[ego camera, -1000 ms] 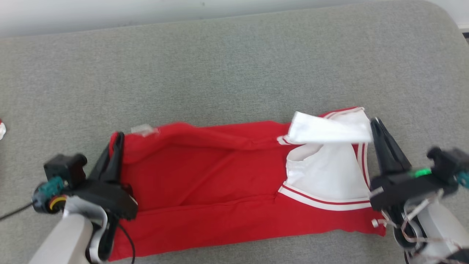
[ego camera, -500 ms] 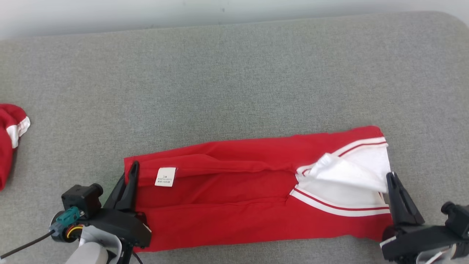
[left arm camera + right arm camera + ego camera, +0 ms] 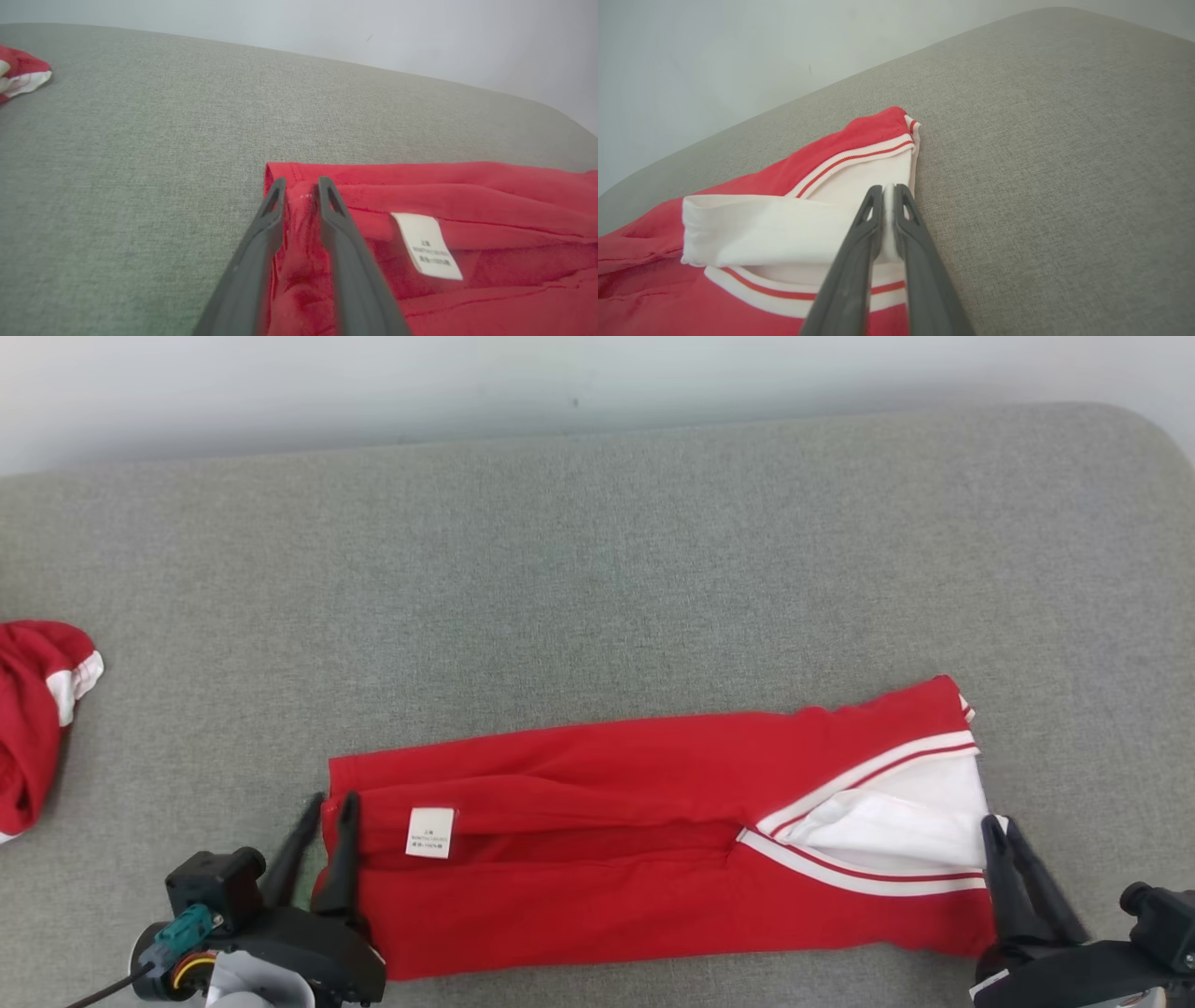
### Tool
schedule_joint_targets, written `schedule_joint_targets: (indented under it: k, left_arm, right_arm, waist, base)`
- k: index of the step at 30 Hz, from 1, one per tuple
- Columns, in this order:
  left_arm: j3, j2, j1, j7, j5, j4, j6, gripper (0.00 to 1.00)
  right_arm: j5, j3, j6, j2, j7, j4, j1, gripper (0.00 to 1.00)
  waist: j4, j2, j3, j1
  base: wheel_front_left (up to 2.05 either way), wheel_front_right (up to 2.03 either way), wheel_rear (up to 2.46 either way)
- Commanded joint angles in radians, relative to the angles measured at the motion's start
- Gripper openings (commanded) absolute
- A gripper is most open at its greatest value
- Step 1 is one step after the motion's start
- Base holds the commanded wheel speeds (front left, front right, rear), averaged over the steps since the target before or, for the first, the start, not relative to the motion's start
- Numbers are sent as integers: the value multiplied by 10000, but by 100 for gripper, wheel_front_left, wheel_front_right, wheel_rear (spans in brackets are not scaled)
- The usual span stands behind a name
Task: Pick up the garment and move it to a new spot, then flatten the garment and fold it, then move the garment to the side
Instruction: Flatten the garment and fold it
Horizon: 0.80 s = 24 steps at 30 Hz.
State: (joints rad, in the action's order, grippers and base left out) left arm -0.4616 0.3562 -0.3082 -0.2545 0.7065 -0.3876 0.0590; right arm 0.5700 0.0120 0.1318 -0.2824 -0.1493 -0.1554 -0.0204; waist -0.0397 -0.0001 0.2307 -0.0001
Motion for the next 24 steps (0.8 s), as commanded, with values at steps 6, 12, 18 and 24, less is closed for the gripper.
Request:
schedule_joint_targets:
  k: [6,12,18,24]
  left_arm:
    - [721,-211,463,-120,-530,424,57,100]
    - [1873,-518,1093,-109,-1604,1287,128,100]
    - [2707,-820,1620,-111,-2896,1846,164,100]
    - [3237,-1110,1978,-110,-3902,2013,133,100]
  right_arm:
    - [-39,152,-25,-81,-52,235,-129,100]
    - [-251,308,-25,-361,344,142,125,100]
    - [-626,273,-25,-544,1180,-675,767,100]
    - [-912,6,-25,-693,1602,-2055,1363,100]
  waist:
    - [111,1,-410,1]
    - [239,1,-659,1]
    - [454,1,-758,1]
    - [789,1,-738,1]
  base:
    - [0,0,0]
    - [0,0,0]
    - [0,0,0]
    - [0,0,0]
